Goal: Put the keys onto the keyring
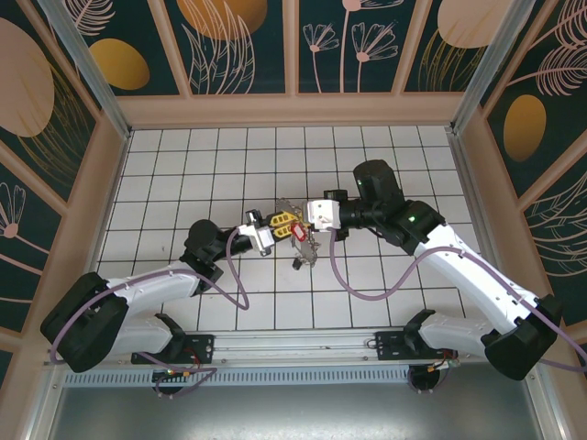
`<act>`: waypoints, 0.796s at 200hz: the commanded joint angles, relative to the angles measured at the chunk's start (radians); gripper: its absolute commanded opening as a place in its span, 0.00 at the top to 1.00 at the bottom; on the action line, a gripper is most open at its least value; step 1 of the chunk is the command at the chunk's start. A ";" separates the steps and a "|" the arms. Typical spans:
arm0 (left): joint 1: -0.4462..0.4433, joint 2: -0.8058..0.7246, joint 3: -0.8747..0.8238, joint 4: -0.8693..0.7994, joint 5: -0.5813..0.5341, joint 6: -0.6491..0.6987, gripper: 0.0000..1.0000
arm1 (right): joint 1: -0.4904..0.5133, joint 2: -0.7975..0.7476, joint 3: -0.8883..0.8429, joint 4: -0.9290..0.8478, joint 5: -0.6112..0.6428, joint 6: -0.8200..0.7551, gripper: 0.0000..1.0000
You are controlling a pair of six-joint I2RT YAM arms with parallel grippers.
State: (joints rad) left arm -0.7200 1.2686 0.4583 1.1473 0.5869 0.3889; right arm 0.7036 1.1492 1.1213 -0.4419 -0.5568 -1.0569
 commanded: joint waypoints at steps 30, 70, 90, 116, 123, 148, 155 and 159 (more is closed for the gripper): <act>-0.003 -0.097 -0.009 -0.141 0.000 0.041 0.63 | -0.038 -0.015 -0.003 0.013 -0.015 0.071 1.00; 0.006 -0.209 -0.039 -0.310 -0.031 0.077 0.61 | -0.041 -0.015 0.000 0.010 0.063 0.126 1.00; 0.020 -0.257 -0.033 -0.402 -0.061 0.035 0.60 | -0.041 -0.001 0.019 -0.009 0.123 0.158 1.00; 0.025 -0.306 -0.015 -0.479 -0.126 -0.075 0.42 | -0.038 0.015 0.025 -0.013 0.187 0.204 1.00; 0.024 -0.316 -0.008 -0.496 -0.133 -0.104 0.40 | -0.036 0.014 0.019 -0.003 0.202 0.220 1.00; 0.025 -0.316 0.045 -0.559 -0.152 -0.222 0.28 | -0.023 0.012 -0.006 0.039 0.240 0.275 1.00; 0.024 -0.304 0.059 -0.564 -0.165 -0.255 0.27 | -0.020 0.007 -0.018 0.054 0.232 0.284 1.00; 0.024 -0.296 0.067 -0.570 -0.171 -0.273 0.27 | -0.018 0.003 -0.026 0.065 0.226 0.289 1.00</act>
State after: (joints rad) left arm -0.7002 0.9607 0.4580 0.6472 0.4660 0.2779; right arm 0.6716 1.1660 1.1152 -0.4561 -0.3569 -0.8406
